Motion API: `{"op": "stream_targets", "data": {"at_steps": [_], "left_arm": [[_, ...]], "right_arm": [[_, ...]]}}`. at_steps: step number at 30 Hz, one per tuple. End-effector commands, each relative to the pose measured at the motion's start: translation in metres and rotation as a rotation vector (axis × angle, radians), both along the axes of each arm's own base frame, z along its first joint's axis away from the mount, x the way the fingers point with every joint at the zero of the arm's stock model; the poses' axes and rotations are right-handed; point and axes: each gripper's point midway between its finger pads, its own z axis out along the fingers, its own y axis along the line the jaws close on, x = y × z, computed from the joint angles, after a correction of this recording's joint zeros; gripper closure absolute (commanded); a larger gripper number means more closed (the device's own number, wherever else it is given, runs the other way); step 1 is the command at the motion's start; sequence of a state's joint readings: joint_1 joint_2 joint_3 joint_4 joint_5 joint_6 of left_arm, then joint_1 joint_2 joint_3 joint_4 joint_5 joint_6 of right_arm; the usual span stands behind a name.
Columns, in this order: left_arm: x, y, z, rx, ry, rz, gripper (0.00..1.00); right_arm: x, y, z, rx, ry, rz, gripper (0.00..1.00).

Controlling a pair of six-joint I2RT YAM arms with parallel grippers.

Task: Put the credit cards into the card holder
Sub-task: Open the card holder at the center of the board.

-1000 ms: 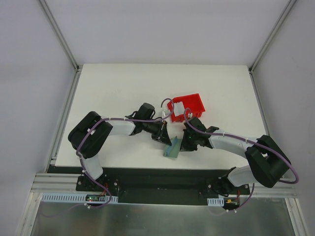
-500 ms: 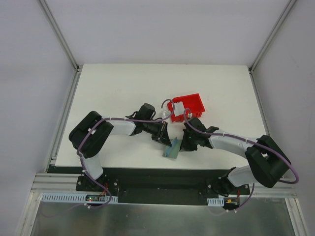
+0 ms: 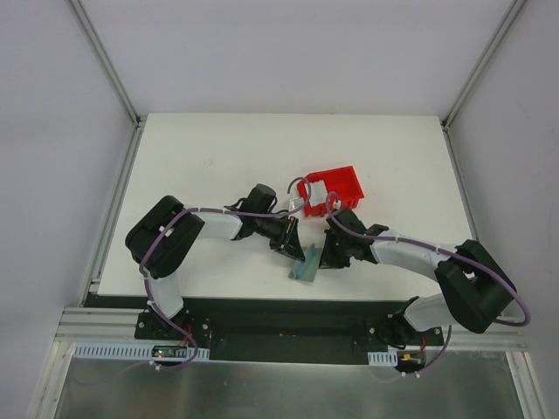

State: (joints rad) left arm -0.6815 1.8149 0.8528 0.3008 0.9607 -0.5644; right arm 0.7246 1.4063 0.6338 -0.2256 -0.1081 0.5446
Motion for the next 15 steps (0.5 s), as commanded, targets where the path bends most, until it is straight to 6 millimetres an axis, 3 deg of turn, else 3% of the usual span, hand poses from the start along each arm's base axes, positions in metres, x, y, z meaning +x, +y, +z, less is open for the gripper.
{"op": "stream_targets", "data": {"at_steps": [1, 4, 8, 15], "left_arm": [[-0.0064, 0.0012, -0.0091, 0.028, 0.011, -0.018, 0.87], [-0.007, 0.0006, -0.0079, 0.021, 0.016, -0.025, 0.79], [-0.008, 0.0, -0.008, 0.016, 0.017, -0.033, 0.79], [-0.0062, 0.0013, -0.0104, 0.033, 0.006, -0.014, 1.0]], "right_arm": [[-0.0207, -0.0383, -0.0269, -0.179, 0.058, 0.006, 1.0], [-0.0211, -0.0385, -0.027, -0.18, 0.057, 0.007, 1.0], [-0.0212, -0.0381, -0.0272, -0.178, 0.057, 0.006, 1.0], [-0.0213, -0.0385, -0.0256, -0.178, 0.054, 0.005, 1.0]]}}
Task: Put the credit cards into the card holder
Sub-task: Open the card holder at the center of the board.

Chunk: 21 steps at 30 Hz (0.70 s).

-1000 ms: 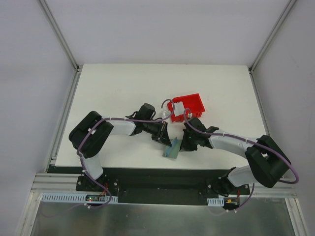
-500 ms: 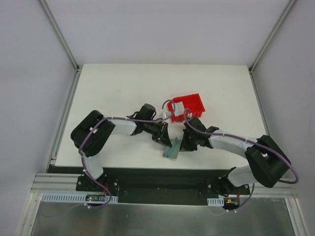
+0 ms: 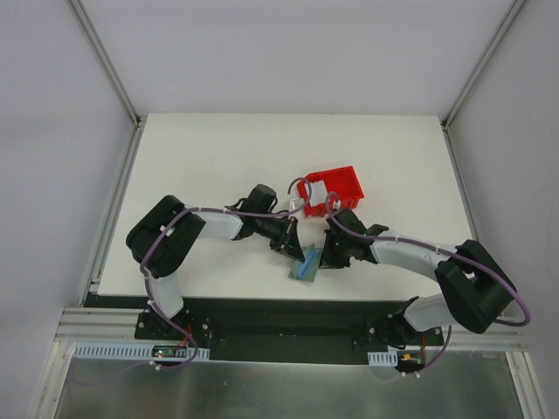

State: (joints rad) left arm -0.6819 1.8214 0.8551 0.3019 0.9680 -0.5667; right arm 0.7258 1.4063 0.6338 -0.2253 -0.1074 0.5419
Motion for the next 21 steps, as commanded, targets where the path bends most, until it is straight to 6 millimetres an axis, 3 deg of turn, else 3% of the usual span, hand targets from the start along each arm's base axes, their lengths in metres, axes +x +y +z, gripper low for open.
{"op": "stream_targets", "data": {"at_steps": [1, 6, 9, 13, 15, 21], "left_arm": [[-0.005, 0.002, -0.01, 0.042, -0.005, -0.002, 1.0], [0.009, 0.023, -0.022, 0.194, -0.101, 0.123, 1.0], [0.013, 0.041, -0.028, 0.302, -0.14, 0.181, 1.0], [0.015, 0.054, -0.033, 0.373, -0.151, 0.251, 1.0], [0.016, 0.058, -0.033, 0.39, -0.154, 0.279, 1.0], [0.022, 0.06, -0.023, 0.384, -0.181, 0.32, 1.0]], "right_arm": [[-0.02, -0.038, -0.024, -0.174, 0.049, -0.001, 1.0], [-0.008, -0.029, 0.003, -0.099, -0.051, 0.0, 0.99], [0.001, -0.036, 0.019, -0.111, -0.121, -0.025, 0.88], [0.007, -0.045, 0.043, -0.112, -0.194, -0.058, 0.66], [0.01, -0.045, 0.059, -0.082, -0.241, -0.076, 0.65], [0.026, 0.008, 0.111, 0.2, -0.375, -0.052, 0.73]]}}
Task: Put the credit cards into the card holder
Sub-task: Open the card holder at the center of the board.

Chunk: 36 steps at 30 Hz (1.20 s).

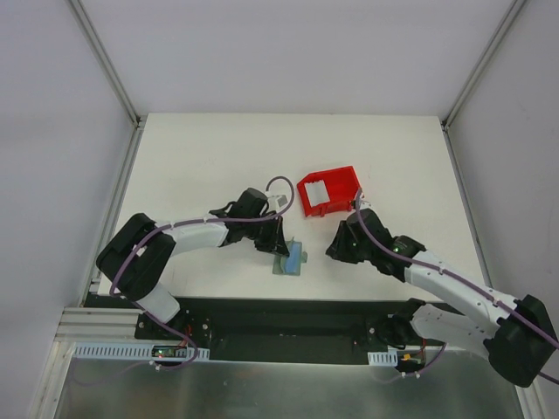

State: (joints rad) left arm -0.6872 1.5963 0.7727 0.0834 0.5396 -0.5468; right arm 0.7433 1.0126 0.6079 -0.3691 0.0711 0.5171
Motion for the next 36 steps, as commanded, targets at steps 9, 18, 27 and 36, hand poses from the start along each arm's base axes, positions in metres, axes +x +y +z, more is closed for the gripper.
{"op": "stream_targets", "data": {"at_steps": [9, 18, 27, 36], "left_arm": [[0.004, 0.015, 0.005, 0.06, -0.039, 0.073, 1.0], [0.01, 0.033, 0.026, -0.003, -0.109, 0.163, 1.0], [0.015, 0.076, 0.022, -0.135, -0.084, 0.281, 1.0], [0.0, 0.1, -0.001, -0.119, -0.031, 0.337, 0.9]], "right_arm": [[0.023, 0.102, 0.03, 0.198, -0.035, 0.133, 0.87], [0.024, 0.124, 0.004, 0.157, 0.048, 0.176, 0.89], [0.026, 0.162, 0.003, 0.138, 0.069, 0.273, 0.88], [0.023, 0.185, -0.026, 0.022, 0.161, 0.33, 0.86]]}}
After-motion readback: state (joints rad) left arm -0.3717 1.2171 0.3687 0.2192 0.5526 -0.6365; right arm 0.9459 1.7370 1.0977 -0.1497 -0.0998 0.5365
